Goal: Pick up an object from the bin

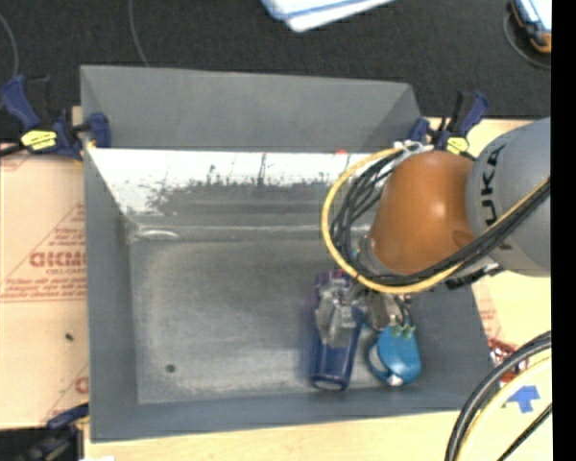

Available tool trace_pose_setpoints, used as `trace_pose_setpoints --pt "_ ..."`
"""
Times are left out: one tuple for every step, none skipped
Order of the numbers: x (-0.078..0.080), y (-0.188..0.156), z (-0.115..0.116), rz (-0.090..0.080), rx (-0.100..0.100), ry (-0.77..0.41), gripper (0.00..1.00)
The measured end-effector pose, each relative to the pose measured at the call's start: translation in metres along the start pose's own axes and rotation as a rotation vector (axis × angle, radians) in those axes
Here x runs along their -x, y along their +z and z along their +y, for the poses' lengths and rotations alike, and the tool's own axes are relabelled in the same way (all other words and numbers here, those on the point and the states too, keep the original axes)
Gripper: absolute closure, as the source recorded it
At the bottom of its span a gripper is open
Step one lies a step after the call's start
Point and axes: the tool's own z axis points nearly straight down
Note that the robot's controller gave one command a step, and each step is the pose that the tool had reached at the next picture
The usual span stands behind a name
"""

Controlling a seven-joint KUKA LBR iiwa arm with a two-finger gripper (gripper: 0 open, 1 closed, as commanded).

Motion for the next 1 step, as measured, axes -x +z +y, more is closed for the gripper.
trace_pose_setpoints --pt "0.0 0.0 -0.0001 0.0 0.0 -0.001 0.0"
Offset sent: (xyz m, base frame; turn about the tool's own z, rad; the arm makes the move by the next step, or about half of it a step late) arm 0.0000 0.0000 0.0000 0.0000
